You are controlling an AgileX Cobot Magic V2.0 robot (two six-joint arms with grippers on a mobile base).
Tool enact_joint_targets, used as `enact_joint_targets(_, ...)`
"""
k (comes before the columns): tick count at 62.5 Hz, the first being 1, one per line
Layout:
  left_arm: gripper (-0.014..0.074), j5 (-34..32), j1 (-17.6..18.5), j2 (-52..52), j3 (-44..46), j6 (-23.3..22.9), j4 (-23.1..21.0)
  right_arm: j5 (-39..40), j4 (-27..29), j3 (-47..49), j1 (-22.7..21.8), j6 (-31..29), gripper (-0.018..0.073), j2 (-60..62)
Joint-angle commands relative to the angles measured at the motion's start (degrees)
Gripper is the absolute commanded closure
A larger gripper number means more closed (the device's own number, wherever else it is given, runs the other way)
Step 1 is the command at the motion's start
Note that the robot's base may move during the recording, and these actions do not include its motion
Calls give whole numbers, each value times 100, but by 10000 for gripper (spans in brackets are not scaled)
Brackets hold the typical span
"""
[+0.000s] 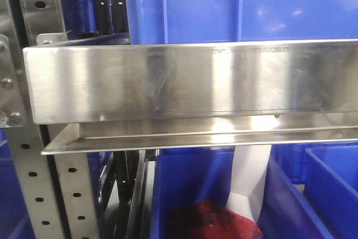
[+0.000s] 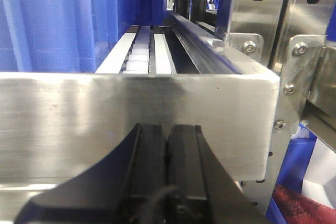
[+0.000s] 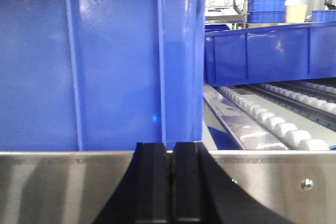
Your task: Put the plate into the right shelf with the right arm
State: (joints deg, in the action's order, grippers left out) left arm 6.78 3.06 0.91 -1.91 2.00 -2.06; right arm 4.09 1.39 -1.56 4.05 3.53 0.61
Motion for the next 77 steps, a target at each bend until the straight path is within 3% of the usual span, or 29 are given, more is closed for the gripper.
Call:
enact_joint_targets(1,643,-492,-8,38,-46,-19,-33,321,-20,33,4,-55,503,76)
enact_joint_targets(77,643,-492,-8,38,-46,-19,-33,234,-20,33,4,-55,503,76)
